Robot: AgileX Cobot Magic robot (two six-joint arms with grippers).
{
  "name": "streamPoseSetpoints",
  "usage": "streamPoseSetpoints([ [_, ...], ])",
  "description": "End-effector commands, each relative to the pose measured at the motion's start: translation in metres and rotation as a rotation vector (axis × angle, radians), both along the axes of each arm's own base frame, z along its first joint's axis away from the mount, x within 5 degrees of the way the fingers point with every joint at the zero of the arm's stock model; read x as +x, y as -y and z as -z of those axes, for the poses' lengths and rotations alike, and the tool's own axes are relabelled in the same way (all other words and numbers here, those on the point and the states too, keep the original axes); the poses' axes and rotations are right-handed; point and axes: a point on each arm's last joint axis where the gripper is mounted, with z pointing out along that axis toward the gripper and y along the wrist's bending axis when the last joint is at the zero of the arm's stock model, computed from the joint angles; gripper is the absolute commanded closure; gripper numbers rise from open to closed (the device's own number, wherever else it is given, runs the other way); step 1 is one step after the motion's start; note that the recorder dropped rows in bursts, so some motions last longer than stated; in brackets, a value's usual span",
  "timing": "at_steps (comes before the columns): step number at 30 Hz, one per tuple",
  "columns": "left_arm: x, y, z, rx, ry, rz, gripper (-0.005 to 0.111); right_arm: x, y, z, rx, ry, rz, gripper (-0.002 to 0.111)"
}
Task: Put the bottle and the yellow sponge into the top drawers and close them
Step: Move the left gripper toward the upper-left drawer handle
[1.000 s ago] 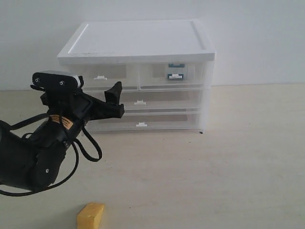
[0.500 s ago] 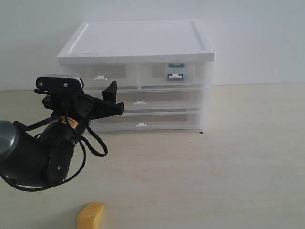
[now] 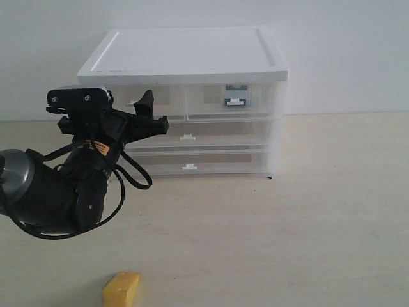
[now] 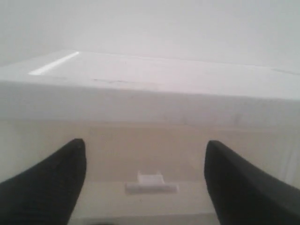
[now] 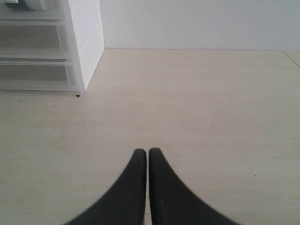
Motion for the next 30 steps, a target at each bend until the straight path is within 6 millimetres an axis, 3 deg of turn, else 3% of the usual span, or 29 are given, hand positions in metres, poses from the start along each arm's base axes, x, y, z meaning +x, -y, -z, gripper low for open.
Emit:
streamPoseSetpoints([
  [1,0.004,0.002,-0.001,0.006,-0.023,0.004,0.044,0.0,0.0,-0.001,0.004,0.009,-0.001,0.108],
  [10,0.004,0.003,0.002,0.07,-0.051,0.008,0.047,0.0,0.0,-0.001,0.004,0.009,-0.001,0.108],
  [13,0.004,0.003,0.002,0.071,-0.047,0.007,0.062,0.0,0.0,-0.001,0.004,0.009,-0.001,0.108],
  [18,0.004,0.003,0.004,0.089,-0.06,0.01,0.1,0.0,0.0,-0.001,0.004,0.009,-0.001,0.108],
  [24,0.002,0.002,0.003,0.106,-0.051,0.007,0.103,0.0,0.0,-0.001,0.004,0.009,-0.001,0.108],
  [30,-0.012,0.003,-0.004,0.113,-0.02,0.012,0.103,0.0,0.0,-0.001,0.004,0.009,-0.001,0.108],
])
